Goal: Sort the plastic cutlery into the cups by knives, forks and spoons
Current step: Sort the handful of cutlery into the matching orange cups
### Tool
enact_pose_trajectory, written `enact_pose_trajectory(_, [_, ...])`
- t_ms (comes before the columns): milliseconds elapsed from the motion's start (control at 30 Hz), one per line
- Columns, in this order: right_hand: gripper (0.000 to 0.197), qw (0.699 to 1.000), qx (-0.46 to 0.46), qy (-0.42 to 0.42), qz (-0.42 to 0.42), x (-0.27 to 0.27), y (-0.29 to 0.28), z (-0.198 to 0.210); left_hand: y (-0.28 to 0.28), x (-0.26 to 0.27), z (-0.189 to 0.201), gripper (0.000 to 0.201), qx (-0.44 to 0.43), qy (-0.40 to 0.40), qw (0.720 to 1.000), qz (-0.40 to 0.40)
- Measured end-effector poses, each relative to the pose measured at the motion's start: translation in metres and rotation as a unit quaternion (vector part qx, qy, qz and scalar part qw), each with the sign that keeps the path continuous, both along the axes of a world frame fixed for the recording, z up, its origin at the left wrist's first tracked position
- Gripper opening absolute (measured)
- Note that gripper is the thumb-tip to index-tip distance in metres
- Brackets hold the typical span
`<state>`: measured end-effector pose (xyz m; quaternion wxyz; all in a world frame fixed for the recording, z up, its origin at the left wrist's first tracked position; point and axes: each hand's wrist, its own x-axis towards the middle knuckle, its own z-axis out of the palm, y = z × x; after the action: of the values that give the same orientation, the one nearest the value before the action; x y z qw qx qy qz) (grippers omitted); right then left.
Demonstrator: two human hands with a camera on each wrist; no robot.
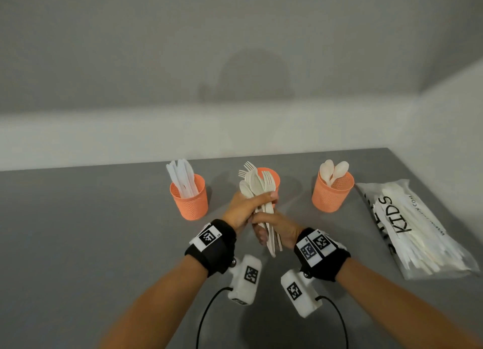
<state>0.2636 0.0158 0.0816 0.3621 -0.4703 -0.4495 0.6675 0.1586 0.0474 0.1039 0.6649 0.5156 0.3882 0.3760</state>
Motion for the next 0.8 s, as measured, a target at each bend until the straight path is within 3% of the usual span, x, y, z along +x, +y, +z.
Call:
enact_pose_trajectory(100, [0.027, 0.999, -0.028, -0.035, 0.007, 0.006, 0.002, 0.006, -0.002, 0.015, 0.002, 0.005, 0.002, 0.043, 0.996, 0.081])
enact_pose_trajectory(167, [0.014, 0.996, 0.020, -0.077, -0.033, 0.006, 0.003, 0.008, -0.003, 0.025, 0.004, 0.010, 0.011, 0.076, 0.982, 0.170])
enact_pose_trajectory(233, [0.027, 0.989, 0.061, -0.096, -0.092, 0.004, -0.001, 0.010, -0.003, 0.033, 0.002, 0.019, 0.031, 0.090, 0.969, 0.230])
enact_pose_trajectory(333, [0.027, 0.975, 0.109, -0.096, -0.170, -0.001, -0.009, 0.008, -0.005, 0.044, 0.002, 0.028, 0.067, 0.108, 0.958, 0.257])
enact_pose_trajectory(367, [0.023, 0.968, 0.121, -0.115, -0.185, -0.002, -0.011, 0.008, -0.006, 0.047, 0.002, 0.032, 0.074, 0.112, 0.957, 0.258])
enact_pose_trajectory(433, [0.036, 0.951, 0.132, -0.191, -0.203, -0.001, -0.011, 0.003, -0.006, 0.051, 0.001, 0.045, 0.074, 0.131, 0.954, 0.259])
enact_pose_trajectory(533, [0.046, 0.941, 0.144, -0.207, -0.225, -0.001, -0.011, -0.001, -0.007, 0.057, 0.002, 0.054, 0.076, 0.163, 0.952, 0.249])
enact_pose_trajectory(600, [0.040, 0.941, 0.147, -0.184, -0.242, 0.001, -0.011, -0.001, -0.008, 0.058, 0.005, 0.055, 0.080, 0.159, 0.962, 0.208])
enact_pose_trajectory(667, [0.016, 0.950, 0.107, -0.118, -0.269, 0.008, -0.012, -0.001, -0.007, 0.057, 0.009, 0.055, 0.073, 0.146, 0.977, 0.134])
enact_pose_trajectory(733, [0.017, 0.956, 0.040, -0.070, -0.282, 0.020, -0.013, 0.000, -0.004, 0.052, 0.010, 0.052, 0.064, 0.134, 0.986, 0.079])
enact_pose_trajectory(800, [0.016, 0.961, 0.005, -0.031, -0.274, 0.030, -0.017, 0.003, -0.003, 0.048, 0.012, 0.044, 0.058, 0.106, 0.988, 0.091])
